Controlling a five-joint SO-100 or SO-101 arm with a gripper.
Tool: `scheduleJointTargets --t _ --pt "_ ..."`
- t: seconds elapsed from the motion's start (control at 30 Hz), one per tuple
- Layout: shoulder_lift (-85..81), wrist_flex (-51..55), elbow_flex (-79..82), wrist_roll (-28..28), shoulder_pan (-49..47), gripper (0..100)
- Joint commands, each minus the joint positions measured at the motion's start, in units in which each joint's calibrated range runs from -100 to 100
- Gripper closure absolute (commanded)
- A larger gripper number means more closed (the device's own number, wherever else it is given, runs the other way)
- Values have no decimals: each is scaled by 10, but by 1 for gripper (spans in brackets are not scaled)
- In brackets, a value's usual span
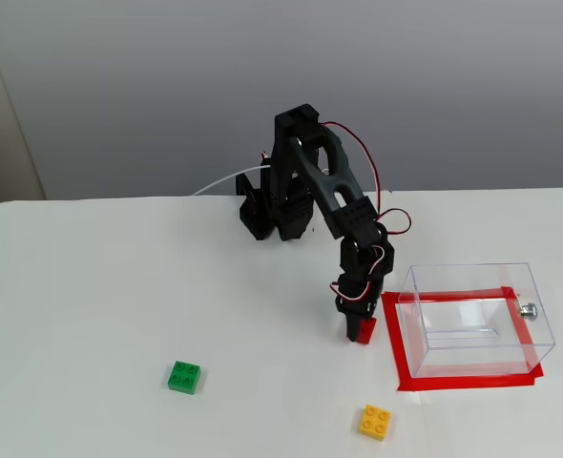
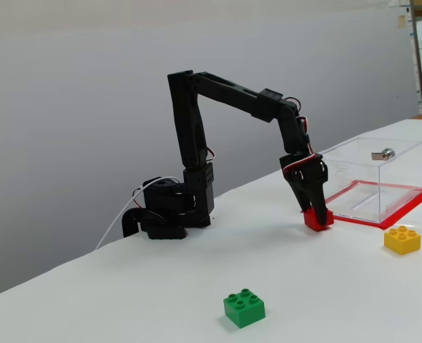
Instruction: Pick the red lego brick and place it into the transparent box
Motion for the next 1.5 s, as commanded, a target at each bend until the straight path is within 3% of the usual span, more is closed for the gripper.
scheduleJointTargets --t 0.0,0.67,1.13,1.47 --pt "-34 25 -44 -2 6 90" --pt "-194 146 -128 -2 8 90" --pt "-238 168 -210 -62 14 90" --pt "-234 161 -223 -69 -17 90"
